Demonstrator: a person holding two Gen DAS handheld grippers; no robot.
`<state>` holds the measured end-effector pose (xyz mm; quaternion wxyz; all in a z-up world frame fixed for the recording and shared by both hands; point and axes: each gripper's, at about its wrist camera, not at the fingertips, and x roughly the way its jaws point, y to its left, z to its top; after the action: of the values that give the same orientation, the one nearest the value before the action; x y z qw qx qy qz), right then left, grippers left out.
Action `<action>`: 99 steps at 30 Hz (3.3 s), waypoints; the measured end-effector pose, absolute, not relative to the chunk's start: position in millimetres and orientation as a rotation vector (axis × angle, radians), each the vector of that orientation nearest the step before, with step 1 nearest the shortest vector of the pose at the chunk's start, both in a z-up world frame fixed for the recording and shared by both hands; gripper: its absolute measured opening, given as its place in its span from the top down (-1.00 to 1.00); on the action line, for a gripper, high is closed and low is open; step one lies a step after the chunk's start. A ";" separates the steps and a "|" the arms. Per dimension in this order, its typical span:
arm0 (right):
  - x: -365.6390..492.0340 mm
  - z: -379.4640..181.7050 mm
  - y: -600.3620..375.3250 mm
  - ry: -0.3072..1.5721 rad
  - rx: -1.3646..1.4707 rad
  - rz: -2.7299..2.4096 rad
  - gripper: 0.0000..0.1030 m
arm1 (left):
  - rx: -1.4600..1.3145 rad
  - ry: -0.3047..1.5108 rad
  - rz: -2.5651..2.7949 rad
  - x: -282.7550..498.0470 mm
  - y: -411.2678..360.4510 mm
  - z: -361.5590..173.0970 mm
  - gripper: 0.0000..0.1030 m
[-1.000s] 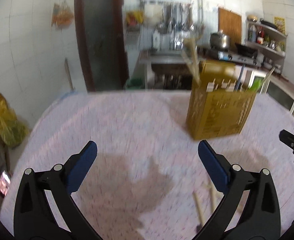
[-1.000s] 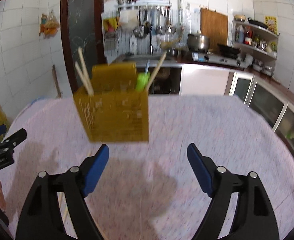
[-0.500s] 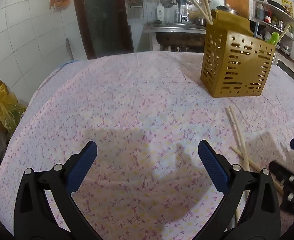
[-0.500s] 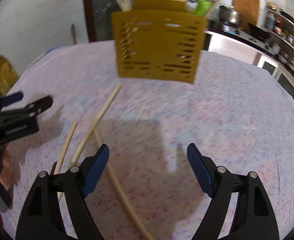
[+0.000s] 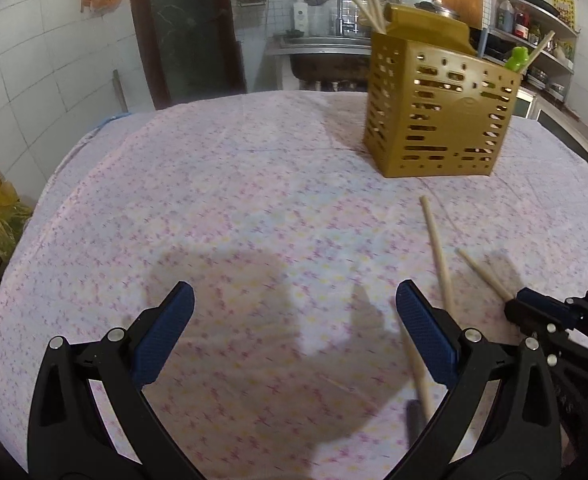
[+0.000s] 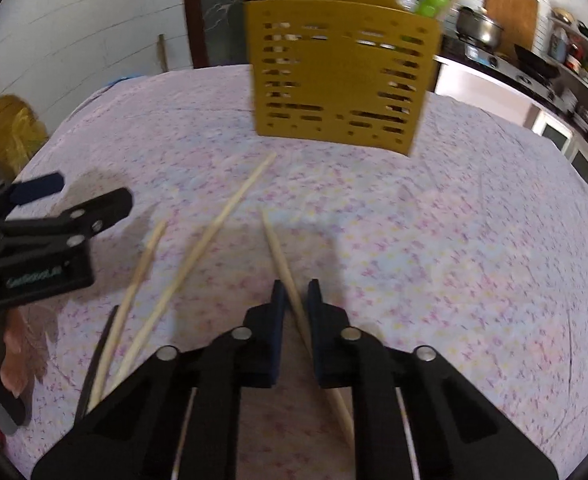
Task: Organize utensils
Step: 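Lower the right tool onto a wooden chopstick and close on it, then lift the chopstick with the right tool while the left tool grasps another chopstick, then carry both chopsticks over the yellow holder with both tools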
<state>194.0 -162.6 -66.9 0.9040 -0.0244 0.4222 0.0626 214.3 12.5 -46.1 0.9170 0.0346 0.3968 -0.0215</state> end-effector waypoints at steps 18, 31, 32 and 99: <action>224.3 -67.7 -244.7 0.885 0.102 -0.018 0.81 | 0.147 0.870 -0.154 252.7 -47.3 -50.4 -0.70; 250.4 -68.6 -248.1 0.869 0.076 -0.071 0.42 | 0.137 0.958 -0.214 285.2 -74.0 -61.6 0.48; 251.6 -68.7 -247.5 0.865 0.073 -0.074 0.48 | 0.138 0.961 -0.218 285.9 -76.9 -61.9 0.59; 219.8 172.7 -231.1 -0.001 0.065 0.025 0.89 | -0.054 0.174 -0.158 251.5 -63.8 202.7 0.91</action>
<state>219.8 -231.1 172.7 0.9994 0.0326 -0.0007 0.0124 251.5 -63.8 202.7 0.9927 -0.0269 0.0869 -0.0789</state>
